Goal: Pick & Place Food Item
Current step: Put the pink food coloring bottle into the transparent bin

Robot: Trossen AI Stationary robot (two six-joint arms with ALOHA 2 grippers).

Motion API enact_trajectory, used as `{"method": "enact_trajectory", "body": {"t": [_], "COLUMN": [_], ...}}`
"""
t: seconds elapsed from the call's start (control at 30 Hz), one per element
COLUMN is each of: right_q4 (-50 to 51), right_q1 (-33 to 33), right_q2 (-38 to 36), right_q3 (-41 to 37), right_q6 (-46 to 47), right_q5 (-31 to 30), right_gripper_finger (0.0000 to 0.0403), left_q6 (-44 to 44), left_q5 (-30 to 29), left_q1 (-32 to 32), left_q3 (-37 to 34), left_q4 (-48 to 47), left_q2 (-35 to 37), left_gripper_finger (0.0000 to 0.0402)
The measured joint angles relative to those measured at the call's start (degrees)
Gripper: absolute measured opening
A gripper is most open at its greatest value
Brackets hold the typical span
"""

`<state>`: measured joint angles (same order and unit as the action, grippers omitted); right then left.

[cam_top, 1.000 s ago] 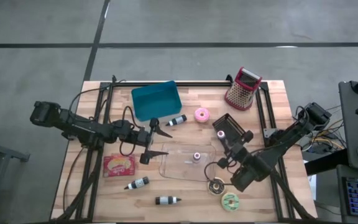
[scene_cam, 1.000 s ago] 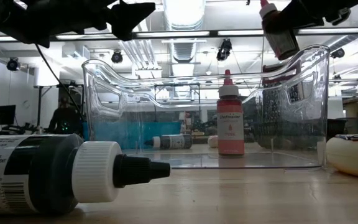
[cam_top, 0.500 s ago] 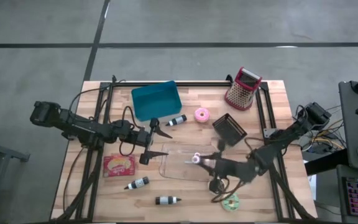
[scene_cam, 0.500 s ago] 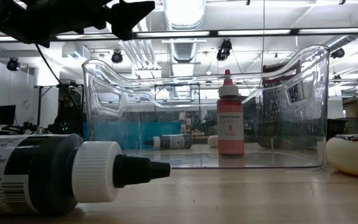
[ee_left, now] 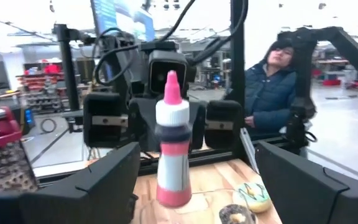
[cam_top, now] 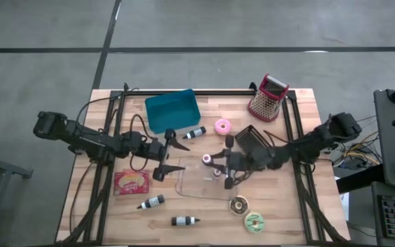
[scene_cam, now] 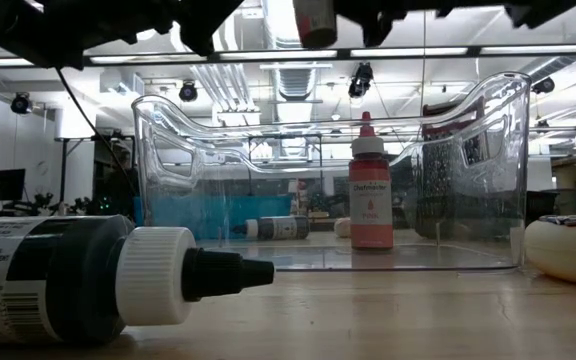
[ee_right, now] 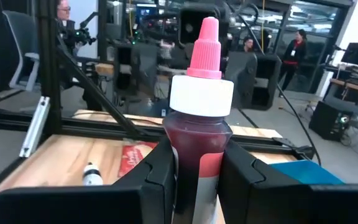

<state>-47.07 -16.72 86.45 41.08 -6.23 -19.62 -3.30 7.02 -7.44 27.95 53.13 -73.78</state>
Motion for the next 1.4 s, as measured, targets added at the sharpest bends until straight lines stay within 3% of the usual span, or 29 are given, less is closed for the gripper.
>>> {"method": "enact_trajectory", "body": {"t": [0.23,0.57,0.8,1.2,1.4], "right_q4": [-0.3,-0.9,-1.2,-1.4,-1.4], "right_q1": [2.9,3.8,3.7,3.8,3.8], "right_q2": [1.1,5.8,5.1,4.9,4.9], "right_q3": [0.7,3.1,3.3,3.3,3.3], "right_q6": [-0.1,-1.1,-1.5,-1.4,-1.3], "right_q5": [6.3,8.2,8.4,8.1,8.1], "right_gripper_finger": [0.0075,0.0075,0.0074,0.0074,0.0074], "left_q6": [0.3,-0.8,-0.8,-1.2,-1.4], "left_q5": [-1.8,-4.5,-4.5,-4.8,-4.7], "left_q1": [0.2,0.5,0.7,0.6,0.6], "left_q3": [2.3,10.3,10.7,10.7,11.0], "left_q4": [-1.2,-5.3,-5.2,-4.3,-3.9], "left_q2": [-0.9,-8.8,-9.2,-9.2,-9.3], "left_gripper_finger": [0.0321,0.0321,0.0319,0.0224,0.0195]}}
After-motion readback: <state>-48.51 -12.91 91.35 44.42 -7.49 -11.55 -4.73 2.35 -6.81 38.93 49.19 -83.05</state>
